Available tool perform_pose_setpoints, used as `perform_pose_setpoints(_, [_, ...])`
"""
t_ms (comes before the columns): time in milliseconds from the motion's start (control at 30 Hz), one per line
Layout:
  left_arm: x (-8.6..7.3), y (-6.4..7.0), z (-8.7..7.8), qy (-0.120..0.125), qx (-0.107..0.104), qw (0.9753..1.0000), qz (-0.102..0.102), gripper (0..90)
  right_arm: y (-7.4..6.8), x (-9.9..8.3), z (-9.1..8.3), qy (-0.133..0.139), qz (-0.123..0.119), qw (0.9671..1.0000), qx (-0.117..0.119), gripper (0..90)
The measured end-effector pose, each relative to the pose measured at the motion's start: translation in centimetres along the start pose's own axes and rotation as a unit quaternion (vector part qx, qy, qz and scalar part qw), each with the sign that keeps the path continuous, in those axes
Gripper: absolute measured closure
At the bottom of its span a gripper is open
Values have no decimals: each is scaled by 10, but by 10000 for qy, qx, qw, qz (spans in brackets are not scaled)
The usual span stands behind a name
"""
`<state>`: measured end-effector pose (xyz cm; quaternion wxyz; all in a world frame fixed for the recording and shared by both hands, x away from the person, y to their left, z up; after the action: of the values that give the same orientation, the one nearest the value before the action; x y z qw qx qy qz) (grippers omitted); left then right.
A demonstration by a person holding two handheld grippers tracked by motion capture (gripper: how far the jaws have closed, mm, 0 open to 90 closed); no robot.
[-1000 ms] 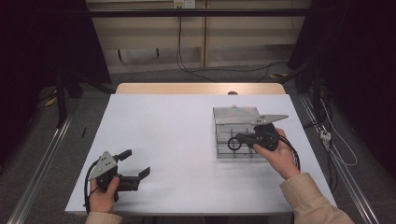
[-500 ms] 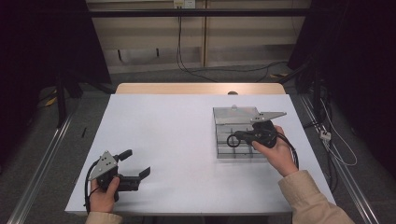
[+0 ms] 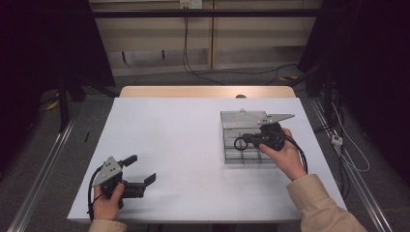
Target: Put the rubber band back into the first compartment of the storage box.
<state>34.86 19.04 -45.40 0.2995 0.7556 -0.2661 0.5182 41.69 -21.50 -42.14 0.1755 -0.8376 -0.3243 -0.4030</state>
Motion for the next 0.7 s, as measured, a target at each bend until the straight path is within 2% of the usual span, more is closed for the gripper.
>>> perform_pose_setpoints(700, [0,1,0,-28,-18,10000,-1,25,8,0,7,23,71,9999,-101,889])
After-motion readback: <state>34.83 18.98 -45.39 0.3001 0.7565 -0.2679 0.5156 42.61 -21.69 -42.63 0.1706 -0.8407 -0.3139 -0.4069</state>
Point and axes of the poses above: each handheld gripper's, and its own axes: z roughly forward along the jaws, x roughly out of its top, y roughly to its right, the point moved 5 cm from there along z, roughly forward along the jaws, and after that the axes turned 5 degrees about -z, right-handed, at the moved point
